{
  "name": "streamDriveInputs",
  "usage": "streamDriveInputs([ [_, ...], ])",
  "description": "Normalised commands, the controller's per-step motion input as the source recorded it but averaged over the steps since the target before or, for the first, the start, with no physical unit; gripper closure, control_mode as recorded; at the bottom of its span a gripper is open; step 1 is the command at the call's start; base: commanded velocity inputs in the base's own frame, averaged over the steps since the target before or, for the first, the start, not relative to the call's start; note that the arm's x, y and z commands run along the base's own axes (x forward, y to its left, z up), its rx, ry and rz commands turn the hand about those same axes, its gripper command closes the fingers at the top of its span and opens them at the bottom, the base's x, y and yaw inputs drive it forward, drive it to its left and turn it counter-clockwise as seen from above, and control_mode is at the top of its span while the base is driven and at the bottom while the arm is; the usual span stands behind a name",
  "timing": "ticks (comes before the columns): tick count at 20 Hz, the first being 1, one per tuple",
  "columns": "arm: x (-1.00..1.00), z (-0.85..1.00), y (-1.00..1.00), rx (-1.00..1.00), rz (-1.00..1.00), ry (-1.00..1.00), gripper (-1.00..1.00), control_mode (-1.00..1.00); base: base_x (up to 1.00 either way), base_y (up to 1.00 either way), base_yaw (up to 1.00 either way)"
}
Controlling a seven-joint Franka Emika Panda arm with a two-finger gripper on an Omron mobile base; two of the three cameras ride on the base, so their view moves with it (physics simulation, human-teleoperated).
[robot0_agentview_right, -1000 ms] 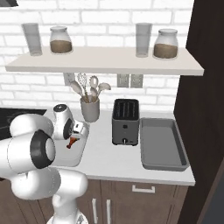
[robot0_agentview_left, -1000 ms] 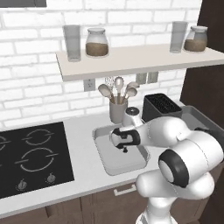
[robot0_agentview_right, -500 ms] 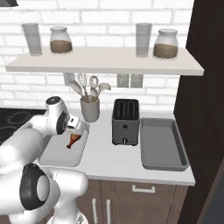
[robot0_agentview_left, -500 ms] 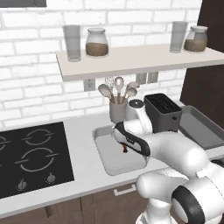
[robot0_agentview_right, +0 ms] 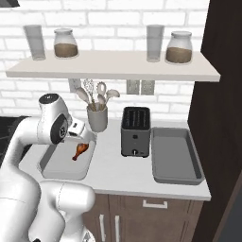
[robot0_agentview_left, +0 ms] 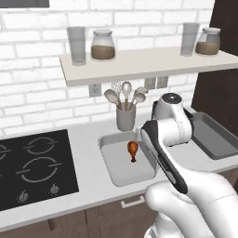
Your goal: Place one onion and one chicken drumstick in each tupperware on the nearby counter, to pack two identical lunches.
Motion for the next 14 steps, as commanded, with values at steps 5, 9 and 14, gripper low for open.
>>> streamDriveInputs([
  [5,-0.96,0.94,-0.13,0.00,0.00,0.00,-1.00,-1.00,0.00,0.00,0.00],
  [9,-0.64,0.82,-0.10,0.00,0.00,0.00,-1.00,-1.00,0.00,0.00,0.00],
  [14,-0.50,0.62,-0.17,0.00,-0.01,-0.05,-1.00,-1.00,0.00,0.00,0.00],
])
